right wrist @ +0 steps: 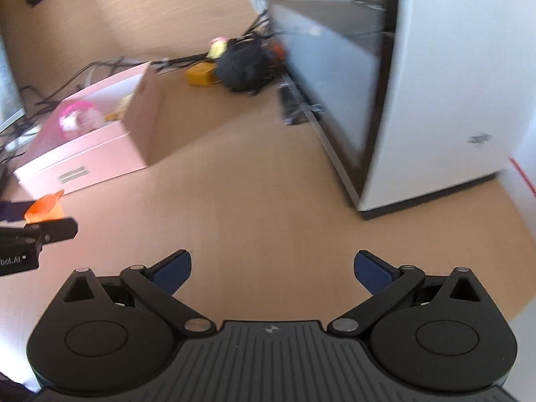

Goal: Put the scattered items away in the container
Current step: 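Grasp the black plush toy with the right gripper while the left holds the orange cup, then lift the black plush toward the pink box while the left holds the orange cup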

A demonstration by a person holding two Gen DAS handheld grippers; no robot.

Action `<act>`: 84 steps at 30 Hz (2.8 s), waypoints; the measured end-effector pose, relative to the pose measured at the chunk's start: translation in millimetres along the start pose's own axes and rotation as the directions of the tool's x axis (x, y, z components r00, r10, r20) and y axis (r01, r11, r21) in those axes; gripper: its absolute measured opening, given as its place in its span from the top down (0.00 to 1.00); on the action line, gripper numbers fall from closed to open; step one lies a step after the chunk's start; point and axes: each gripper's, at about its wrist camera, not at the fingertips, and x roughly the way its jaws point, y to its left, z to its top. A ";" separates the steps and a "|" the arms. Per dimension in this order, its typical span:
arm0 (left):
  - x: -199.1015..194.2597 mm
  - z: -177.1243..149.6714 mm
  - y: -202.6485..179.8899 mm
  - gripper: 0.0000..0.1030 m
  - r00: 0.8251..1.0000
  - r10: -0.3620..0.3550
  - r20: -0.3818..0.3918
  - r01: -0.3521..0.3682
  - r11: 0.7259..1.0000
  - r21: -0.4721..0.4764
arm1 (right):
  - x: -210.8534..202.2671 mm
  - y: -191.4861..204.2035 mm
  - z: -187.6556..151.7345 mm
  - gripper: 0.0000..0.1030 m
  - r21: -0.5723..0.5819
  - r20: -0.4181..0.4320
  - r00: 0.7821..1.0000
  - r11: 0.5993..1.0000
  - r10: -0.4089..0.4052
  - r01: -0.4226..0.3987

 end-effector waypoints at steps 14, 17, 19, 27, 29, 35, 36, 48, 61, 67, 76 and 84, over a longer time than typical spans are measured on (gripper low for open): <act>-14.5 -10.5 30.0 0.33 0.995 0.094 -0.017 -0.096 0.989 -0.109 | 24.6 20.9 3.8 0.00 -0.037 -0.084 0.989 0.991 0.123 -0.127; -13.2 -9.0 30.7 0.33 0.995 0.098 -0.019 -0.100 0.988 -0.115 | 28.0 28.7 3.0 0.00 -0.090 -0.099 0.991 0.991 0.092 -0.101; -11.9 -8.2 30.9 0.33 0.995 0.095 -0.018 -0.096 0.988 -0.117 | 32.2 39.8 3.3 0.00 -0.193 -0.133 0.989 0.977 0.065 -0.090; -17.5 -18.0 42.0 0.13 1.000 0.021 0.020 -0.019 0.995 -0.101 | 27.5 53.2 12.7 0.00 -0.289 -0.015 0.995 0.953 0.097 -0.097; -20.2 -26.4 45.5 0.13 1.000 0.022 0.007 -0.021 0.996 -0.090 | 29.6 58.8 17.6 0.00 -0.327 0.027 0.996 0.942 0.084 -0.071; -5.0 -32.5 58.3 0.09 0.995 0.081 -0.061 -0.090 0.982 -0.164 | 32.9 80.5 49.5 0.15 -0.375 0.258 0.964 0.926 0.063 0.039; -4.1 -29.9 59.7 0.08 0.995 0.085 -0.060 -0.094 0.980 -0.175 | 37.7 86.5 60.2 0.25 -0.387 0.301 0.952 0.919 0.049 0.075; -2.3 -21.9 77.8 0.05 0.990 0.107 -0.090 -0.129 0.948 -0.292 | 168.4 97.2 183.4 0.21 -0.262 0.364 0.899 0.899 -0.243 0.349; 3.6 -28.7 71.2 0.05 0.984 0.124 -0.129 -0.154 0.954 -0.257 | 148.3 79.4 153.9 0.33 -0.251 0.281 0.951 0.947 -0.127 0.201; 5.8 -35.3 64.3 0.05 0.976 0.166 -0.138 -0.190 0.963 -0.189 | 90.3 63.9 106.0 0.34 -0.267 0.221 0.975 0.960 -0.021 0.082; 1.2 -45.3 52.3 0.05 0.974 0.191 -0.118 -0.200 0.977 -0.069 | 34.7 71.5 28.4 0.34 -0.368 0.101 0.991 0.929 0.093 -0.049; -8.7 -56.9 76.6 0.05 0.940 0.317 -0.124 -0.325 0.945 -0.045 | 14.7 98.9 -6.5 0.31 -0.465 0.067 0.976 0.872 0.206 -0.152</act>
